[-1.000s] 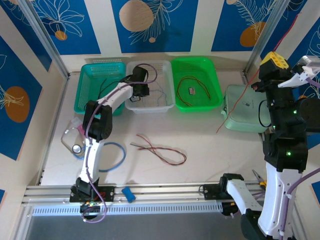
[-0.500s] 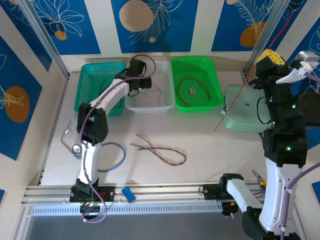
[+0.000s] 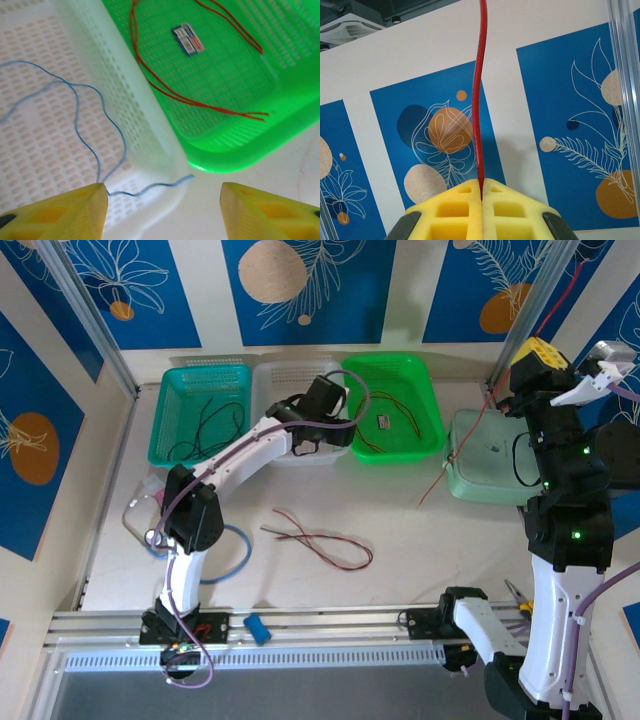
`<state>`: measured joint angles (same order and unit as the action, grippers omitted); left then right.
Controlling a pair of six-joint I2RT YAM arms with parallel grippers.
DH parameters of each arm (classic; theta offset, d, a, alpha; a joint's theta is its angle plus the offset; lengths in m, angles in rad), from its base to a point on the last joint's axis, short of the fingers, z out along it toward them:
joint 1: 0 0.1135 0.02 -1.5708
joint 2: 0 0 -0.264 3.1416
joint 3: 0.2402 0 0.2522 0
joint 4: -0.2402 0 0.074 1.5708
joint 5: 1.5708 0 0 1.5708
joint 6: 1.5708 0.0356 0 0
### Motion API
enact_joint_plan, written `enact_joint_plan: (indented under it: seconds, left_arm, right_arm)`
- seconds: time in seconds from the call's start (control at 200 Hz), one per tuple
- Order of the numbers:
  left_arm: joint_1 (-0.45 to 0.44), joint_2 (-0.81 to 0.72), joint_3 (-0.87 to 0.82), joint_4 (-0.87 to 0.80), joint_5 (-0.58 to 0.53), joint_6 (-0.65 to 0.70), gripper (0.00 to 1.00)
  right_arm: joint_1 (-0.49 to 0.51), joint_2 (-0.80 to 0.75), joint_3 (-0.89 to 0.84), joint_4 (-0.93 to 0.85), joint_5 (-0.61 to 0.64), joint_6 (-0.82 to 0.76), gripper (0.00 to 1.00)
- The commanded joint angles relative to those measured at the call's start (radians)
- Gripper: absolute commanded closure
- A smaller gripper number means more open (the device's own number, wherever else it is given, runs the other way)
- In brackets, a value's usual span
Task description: Untangle the cables
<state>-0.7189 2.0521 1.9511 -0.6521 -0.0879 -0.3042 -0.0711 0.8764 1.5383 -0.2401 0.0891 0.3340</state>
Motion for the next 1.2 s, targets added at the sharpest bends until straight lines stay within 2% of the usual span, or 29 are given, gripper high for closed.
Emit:
enact_joint_plan:
  seconds: [0.0, 0.16, 0.525, 1.196]
  left_arm:
    - [0.002, 0.005, 0.033, -0.079, 0.047, 0.02, 0.41]
    - [-0.011, 0.036, 0.046, -0.135, 0.066, 0.023, 0.44]
    - [-0.011, 0.131, 0.093, -0.104, 0.09, 0.026, 0.45]
    - [-0.007, 0.186, 0.141, -0.072, 0.066, 0.022, 0.67]
  right_arm:
    - [0.005, 0.003, 0.017, 0.028, 0.004, 0.001, 1.0]
    - [0.007, 0.0, 0.007, 0.031, 0.007, 0.002, 1.0]
    - [0.008, 0.003, 0.017, 0.03, 0.008, -0.008, 1.0]
    - [0.008, 0.009, 0.027, 0.024, 0.012, -0.032, 1.0]
